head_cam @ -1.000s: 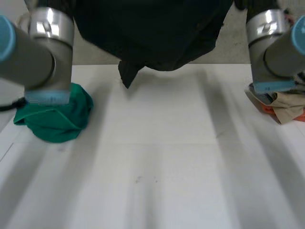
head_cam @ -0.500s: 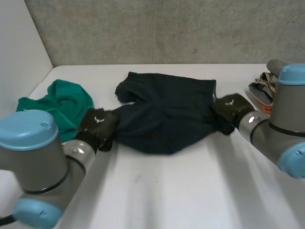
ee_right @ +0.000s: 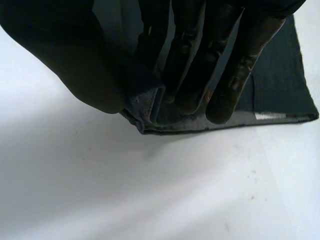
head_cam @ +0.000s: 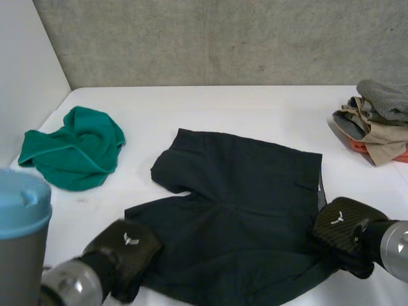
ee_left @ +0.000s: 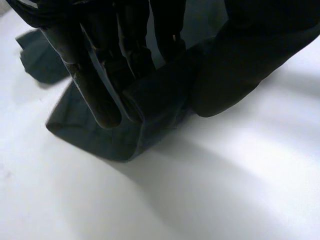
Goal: Fold the laundry.
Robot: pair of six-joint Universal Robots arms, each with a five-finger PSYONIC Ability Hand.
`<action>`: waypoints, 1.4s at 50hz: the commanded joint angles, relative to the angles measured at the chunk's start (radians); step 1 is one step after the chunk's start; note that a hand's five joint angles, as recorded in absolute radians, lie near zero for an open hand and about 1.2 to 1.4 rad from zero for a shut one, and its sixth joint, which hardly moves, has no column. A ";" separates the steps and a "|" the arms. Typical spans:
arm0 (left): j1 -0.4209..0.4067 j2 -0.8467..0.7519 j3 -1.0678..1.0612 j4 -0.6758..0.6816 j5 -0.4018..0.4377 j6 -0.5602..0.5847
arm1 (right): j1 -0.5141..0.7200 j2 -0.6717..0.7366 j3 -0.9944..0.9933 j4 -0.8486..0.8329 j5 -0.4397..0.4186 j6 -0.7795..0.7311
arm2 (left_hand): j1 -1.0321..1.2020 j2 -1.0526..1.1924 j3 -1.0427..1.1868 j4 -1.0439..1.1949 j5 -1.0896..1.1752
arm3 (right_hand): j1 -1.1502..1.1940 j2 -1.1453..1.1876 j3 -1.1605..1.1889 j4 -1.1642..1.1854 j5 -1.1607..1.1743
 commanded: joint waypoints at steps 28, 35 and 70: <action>0.126 -1.125 1.205 0.780 0.156 0.170 | 0.057 0.878 -0.721 -0.948 0.318 0.180 | -0.322 -0.377 -0.367 -0.381 -0.343 | -0.496 -0.693 -0.694 -0.700 -0.676; 0.115 -1.066 1.162 0.899 0.083 0.170 | 0.072 0.860 -0.735 -1.009 0.366 0.229 | -0.969 -1.024 -1.014 -1.028 -0.990 | -0.813 -1.010 -1.011 -1.017 -0.993; 0.065 -0.343 0.180 0.907 0.052 -0.153 | -0.044 0.548 -0.195 -0.779 0.067 0.611 | -0.969 -1.024 -1.014 -1.028 -0.990 | 0.122 -0.075 -0.076 -0.082 -0.057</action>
